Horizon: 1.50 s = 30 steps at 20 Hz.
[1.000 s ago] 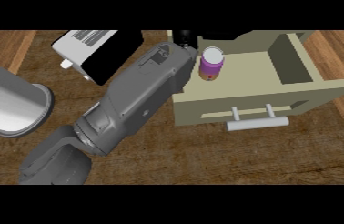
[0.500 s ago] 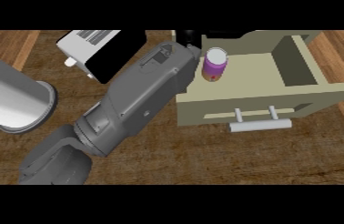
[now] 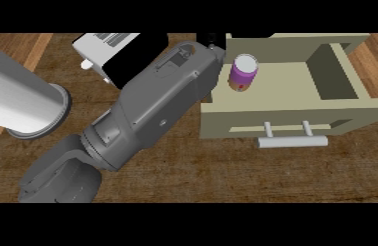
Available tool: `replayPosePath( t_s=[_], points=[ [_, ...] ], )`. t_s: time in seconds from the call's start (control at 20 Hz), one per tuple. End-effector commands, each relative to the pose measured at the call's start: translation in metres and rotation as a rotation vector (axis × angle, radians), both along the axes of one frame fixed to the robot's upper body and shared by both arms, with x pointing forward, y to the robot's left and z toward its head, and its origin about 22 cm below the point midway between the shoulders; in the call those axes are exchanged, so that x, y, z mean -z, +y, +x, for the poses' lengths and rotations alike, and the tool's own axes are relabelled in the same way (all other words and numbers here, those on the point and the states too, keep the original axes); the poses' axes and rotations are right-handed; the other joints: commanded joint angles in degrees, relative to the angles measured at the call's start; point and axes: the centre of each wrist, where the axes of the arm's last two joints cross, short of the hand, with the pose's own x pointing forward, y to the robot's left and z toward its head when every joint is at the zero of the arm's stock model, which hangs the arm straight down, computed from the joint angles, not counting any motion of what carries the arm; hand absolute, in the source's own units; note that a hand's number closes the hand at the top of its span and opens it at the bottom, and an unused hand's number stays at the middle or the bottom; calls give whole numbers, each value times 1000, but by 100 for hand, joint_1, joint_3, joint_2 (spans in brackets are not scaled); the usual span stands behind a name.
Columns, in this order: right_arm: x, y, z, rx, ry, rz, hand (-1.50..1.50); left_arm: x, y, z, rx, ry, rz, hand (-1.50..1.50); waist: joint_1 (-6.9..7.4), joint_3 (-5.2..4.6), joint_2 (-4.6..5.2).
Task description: Pick up the can, place it into the drawer and close the drawer
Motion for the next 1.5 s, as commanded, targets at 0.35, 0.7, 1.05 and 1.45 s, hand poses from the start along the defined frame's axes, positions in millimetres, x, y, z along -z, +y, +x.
replayPosePath(
  t_s=[0.35, 0.7, 1.05, 1.45],
  points=[
    [16, 70, 87, 52, -49, -225, -150, 5, 2, -2, -15, 35, -5, -150, 277, -6, -66],
    [38, 75, 140, 56, -1, -431, -150, 14, 37, 7, -31, 43, 18, -150, 367, -7, -97],
    [64, 109, 183, 71, 12, -661, -150, 8, 50, 6, -59, 31, 19, -150, 384, -8, -99],
    [136, 104, 211, 144, 77, -699, -150, -21, 81, 7, -60, 50, 19, -150, 358, 1, -84]
  ],
)
